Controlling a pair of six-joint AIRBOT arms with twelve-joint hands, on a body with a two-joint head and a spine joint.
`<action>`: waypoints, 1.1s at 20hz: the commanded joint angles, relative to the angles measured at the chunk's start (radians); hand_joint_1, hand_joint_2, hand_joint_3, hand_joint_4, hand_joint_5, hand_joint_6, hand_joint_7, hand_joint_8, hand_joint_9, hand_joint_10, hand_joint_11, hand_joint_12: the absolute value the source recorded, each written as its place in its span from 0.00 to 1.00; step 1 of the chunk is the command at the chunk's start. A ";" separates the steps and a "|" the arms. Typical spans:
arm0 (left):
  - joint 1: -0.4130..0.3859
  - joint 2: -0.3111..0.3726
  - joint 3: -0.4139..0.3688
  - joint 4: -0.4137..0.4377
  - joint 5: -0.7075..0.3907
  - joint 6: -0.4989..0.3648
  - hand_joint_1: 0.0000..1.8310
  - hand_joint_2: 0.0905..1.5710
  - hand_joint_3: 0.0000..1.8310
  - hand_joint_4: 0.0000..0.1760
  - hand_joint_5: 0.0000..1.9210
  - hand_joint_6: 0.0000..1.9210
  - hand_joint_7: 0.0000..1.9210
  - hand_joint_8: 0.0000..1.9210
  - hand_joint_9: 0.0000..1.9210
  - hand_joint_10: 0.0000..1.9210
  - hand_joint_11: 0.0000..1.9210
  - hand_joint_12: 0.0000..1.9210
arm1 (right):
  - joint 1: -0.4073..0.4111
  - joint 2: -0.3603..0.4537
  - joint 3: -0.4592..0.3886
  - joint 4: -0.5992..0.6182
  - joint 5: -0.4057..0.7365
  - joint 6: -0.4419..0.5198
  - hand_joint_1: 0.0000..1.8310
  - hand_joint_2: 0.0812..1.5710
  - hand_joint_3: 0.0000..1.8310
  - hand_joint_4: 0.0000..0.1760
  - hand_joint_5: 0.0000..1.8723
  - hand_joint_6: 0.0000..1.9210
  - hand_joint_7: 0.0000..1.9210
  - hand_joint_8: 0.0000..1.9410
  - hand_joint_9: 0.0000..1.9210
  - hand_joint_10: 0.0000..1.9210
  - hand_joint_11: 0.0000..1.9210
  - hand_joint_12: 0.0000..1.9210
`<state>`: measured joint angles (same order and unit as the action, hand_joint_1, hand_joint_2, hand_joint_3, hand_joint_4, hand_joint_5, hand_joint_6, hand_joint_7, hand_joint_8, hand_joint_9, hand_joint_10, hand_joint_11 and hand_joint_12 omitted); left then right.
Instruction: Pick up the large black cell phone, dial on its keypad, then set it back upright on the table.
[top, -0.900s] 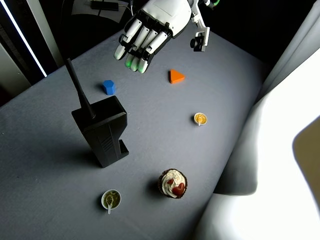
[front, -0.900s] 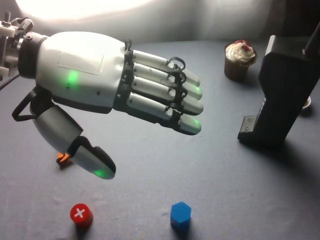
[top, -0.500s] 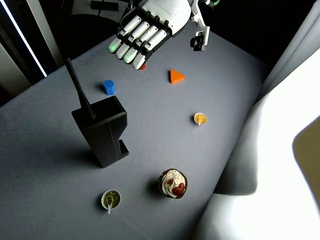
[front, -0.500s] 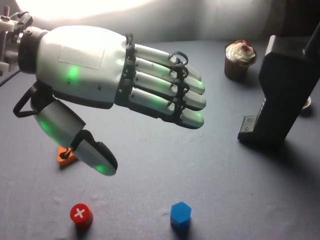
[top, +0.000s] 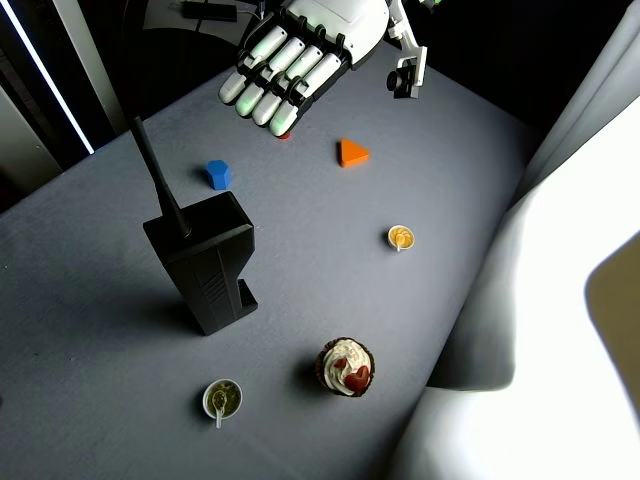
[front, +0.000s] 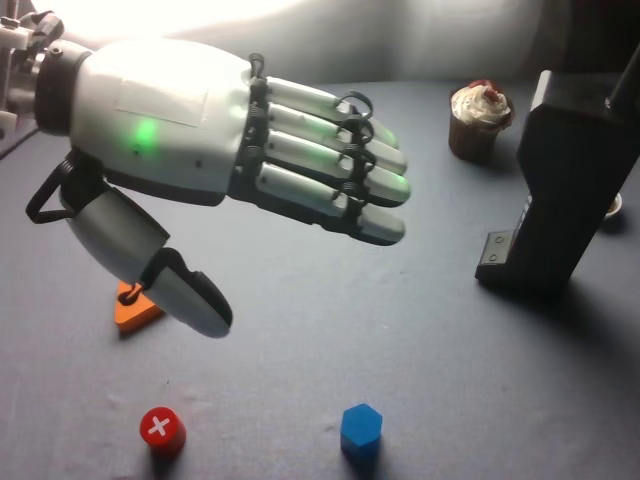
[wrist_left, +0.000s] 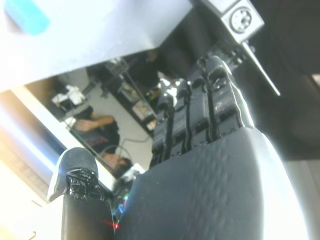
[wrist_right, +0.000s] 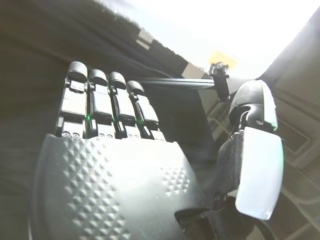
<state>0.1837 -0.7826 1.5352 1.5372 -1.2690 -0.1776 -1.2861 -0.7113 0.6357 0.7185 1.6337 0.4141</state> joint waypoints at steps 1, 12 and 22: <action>-0.023 0.002 0.004 -0.101 -0.037 -0.002 0.09 0.71 0.00 0.22 0.05 0.00 0.03 0.00 0.03 0.00 0.00 0.16 | 0.015 -0.002 0.012 -0.021 0.130 0.009 0.26 0.55 0.00 0.00 0.00 0.00 0.00 0.00 0.00 0.00 0.00 0.01; -0.035 -0.010 0.106 -0.097 -0.043 -0.040 0.07 0.71 0.00 0.25 0.05 0.00 0.05 0.00 0.04 0.00 0.00 0.13 | 0.188 -0.113 0.185 -0.152 -0.028 -0.016 0.36 0.55 0.00 0.00 0.00 0.00 0.00 0.00 0.00 0.00 0.00 0.00; -0.047 -0.013 0.123 -0.071 -0.097 -0.054 0.07 0.71 0.00 0.27 0.05 0.00 0.05 0.00 0.04 0.00 0.00 0.15 | 0.332 -0.191 0.243 -0.212 -0.149 -0.075 0.52 0.56 0.00 0.00 0.00 0.00 0.00 0.00 0.00 0.00 0.00 0.00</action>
<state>0.1619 -0.8001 1.6608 1.5654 -1.3247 -0.2295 -0.9535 -0.9123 0.8768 0.5163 1.3712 0.3313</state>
